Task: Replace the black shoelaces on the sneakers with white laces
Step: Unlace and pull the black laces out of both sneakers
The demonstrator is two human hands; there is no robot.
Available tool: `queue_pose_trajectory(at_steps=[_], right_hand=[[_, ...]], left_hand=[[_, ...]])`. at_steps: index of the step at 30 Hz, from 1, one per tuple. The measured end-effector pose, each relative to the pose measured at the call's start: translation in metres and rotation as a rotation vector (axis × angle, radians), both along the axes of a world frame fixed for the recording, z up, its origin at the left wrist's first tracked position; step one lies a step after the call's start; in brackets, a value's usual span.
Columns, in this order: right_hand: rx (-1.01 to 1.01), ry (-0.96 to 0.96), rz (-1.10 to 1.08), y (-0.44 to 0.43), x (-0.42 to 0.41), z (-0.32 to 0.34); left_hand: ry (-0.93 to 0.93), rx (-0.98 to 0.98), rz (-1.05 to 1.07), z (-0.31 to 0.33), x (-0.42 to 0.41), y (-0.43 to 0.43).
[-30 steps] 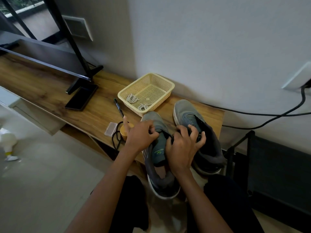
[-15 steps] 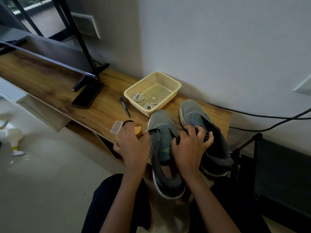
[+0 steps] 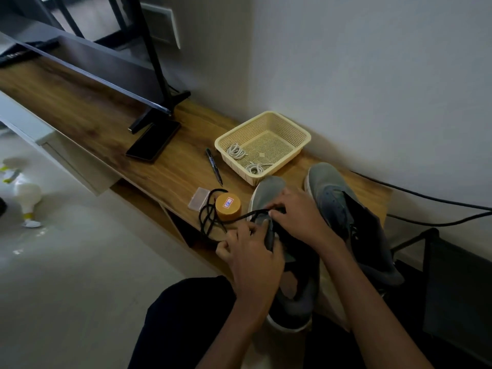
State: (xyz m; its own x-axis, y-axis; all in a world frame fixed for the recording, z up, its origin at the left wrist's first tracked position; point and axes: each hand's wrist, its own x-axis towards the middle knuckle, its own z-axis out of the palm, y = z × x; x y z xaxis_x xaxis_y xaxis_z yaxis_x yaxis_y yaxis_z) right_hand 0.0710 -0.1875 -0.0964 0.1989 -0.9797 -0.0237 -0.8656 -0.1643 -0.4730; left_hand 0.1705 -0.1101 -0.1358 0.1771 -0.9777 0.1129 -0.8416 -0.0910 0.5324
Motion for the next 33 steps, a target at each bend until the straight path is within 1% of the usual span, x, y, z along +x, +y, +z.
queue_pose_trajectory(at_steps=[4,10,15,19,22,25,26,28,29,31,32,33], right_hand=[[0.029,-0.066,-0.028,-0.001,-0.002,-0.004],[-0.006,-0.111,-0.084,0.003,-0.001,-0.007],[0.034,-0.226,-0.196,0.004,0.002,-0.01],[0.092,-0.423,-0.404,0.001,0.003,-0.01],[0.02,-0.581,-0.576,-0.003,-0.001,-0.009],[-0.079,-0.644,-0.679,-0.005,-0.009,-0.002],[-0.085,-0.699,-0.711,-0.005,-0.012,0.004],[-0.073,-0.881,-0.776,-0.007,-0.02,0.013],[-0.083,-0.929,-0.806,-0.007,-0.024,0.016],[-0.159,-0.914,-0.798,-0.007,-0.031,0.018],[-0.218,-0.829,-0.769,-0.007,-0.032,0.018],[-0.266,-0.686,-0.723,-0.006,-0.035,0.016]], left_hand=[[0.011,-0.075,0.031,-0.004,-0.003,-0.001],[0.025,-0.108,0.041,-0.004,-0.004,0.0],[0.054,-0.094,0.049,-0.003,-0.006,0.001],[0.136,-0.069,0.083,-0.002,-0.008,0.002],[0.186,-0.066,0.096,0.0,-0.008,0.004],[0.17,-0.086,0.105,-0.002,-0.008,0.004],[0.17,-0.091,0.11,-0.002,-0.008,0.005],[0.172,-0.096,0.114,-0.002,-0.009,0.005],[0.17,-0.098,0.115,-0.002,-0.009,0.005],[0.166,-0.103,0.113,-0.001,-0.01,0.005],[0.17,-0.102,0.112,-0.001,-0.01,0.005],[0.184,-0.097,0.114,-0.002,-0.01,0.005]])
